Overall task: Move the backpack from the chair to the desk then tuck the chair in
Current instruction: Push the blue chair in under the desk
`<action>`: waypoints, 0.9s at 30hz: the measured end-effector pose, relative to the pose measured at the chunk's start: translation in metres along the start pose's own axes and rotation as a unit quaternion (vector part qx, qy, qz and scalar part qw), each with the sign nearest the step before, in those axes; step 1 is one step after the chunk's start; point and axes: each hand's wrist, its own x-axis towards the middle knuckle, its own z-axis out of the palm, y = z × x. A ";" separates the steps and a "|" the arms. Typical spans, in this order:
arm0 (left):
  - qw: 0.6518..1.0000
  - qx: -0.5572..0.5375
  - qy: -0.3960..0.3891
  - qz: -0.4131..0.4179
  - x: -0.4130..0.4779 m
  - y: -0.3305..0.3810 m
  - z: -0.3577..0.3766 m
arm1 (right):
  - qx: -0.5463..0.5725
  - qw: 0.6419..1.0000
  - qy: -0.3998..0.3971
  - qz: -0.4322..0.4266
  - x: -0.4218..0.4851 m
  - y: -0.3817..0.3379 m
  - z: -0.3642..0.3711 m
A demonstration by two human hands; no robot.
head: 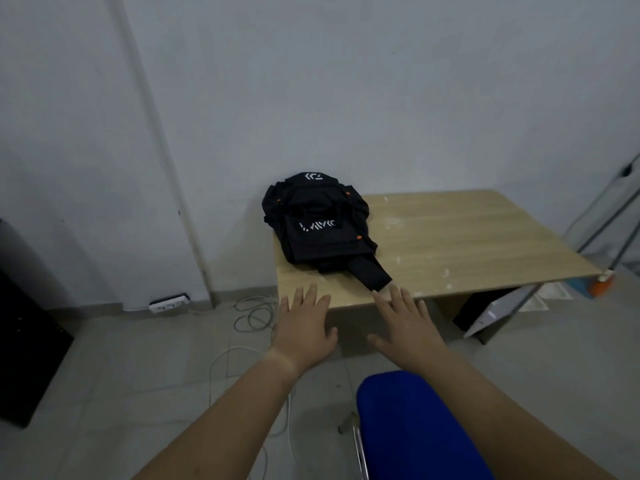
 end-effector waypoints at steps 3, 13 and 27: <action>1.000 -0.007 0.008 0.006 -0.024 0.016 0.007 | -0.009 1.000 -0.016 0.007 -0.030 0.025 -0.001; 0.997 0.004 0.037 -0.060 -0.089 0.140 0.066 | 0.017 0.998 -0.036 -0.038 -0.136 0.162 0.023; 0.998 -0.007 0.020 -0.055 -0.196 0.299 0.127 | 0.086 0.989 -0.112 -0.038 -0.288 0.260 0.065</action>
